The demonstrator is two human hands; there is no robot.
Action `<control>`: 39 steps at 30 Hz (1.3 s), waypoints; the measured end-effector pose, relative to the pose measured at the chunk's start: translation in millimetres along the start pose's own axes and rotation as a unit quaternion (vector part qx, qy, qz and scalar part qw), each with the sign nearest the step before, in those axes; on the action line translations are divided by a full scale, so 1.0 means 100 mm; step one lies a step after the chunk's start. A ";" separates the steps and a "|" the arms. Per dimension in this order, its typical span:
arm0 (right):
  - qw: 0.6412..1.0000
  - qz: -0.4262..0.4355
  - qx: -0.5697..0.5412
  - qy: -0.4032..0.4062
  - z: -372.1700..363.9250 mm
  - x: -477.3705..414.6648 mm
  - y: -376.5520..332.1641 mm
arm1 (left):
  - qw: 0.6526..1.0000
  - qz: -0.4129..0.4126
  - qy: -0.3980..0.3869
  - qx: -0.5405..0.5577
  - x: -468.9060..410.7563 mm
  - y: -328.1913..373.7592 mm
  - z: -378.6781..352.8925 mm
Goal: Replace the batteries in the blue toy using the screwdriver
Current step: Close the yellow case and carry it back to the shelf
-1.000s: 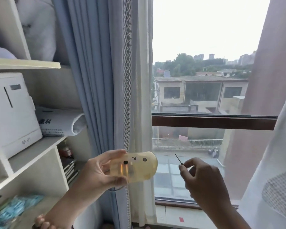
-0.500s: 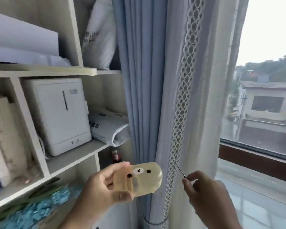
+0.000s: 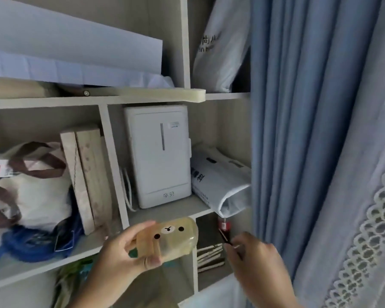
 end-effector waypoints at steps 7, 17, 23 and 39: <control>0.999 0.049 -0.012 -0.019 -0.30 -0.66 -0.29 | 1.000 0.014 0.020 -0.002 -0.45 -0.26 0.14; 0.989 0.119 -0.074 -0.043 -0.60 -1.23 -0.60 | 0.992 -0.032 0.039 -0.112 -0.78 -0.43 0.17; 0.984 0.164 -0.047 -0.052 -0.71 -1.61 -0.70 | 0.978 -0.007 0.093 -0.184 -0.96 -0.42 0.23; 0.970 0.226 0.077 -0.051 -1.27 -1.96 -0.80 | 0.952 0.150 0.080 -0.253 -1.24 -0.72 0.13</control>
Point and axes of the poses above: each hand's wrist, its own x-axis away from the middle knuckle, its own z-axis out of the back of the hand, y = z × x, the point moved 5 cm from there along -x, towards the middle knuckle, and after that the axes turned 5 degrees about -y, right-handed, at the moved point
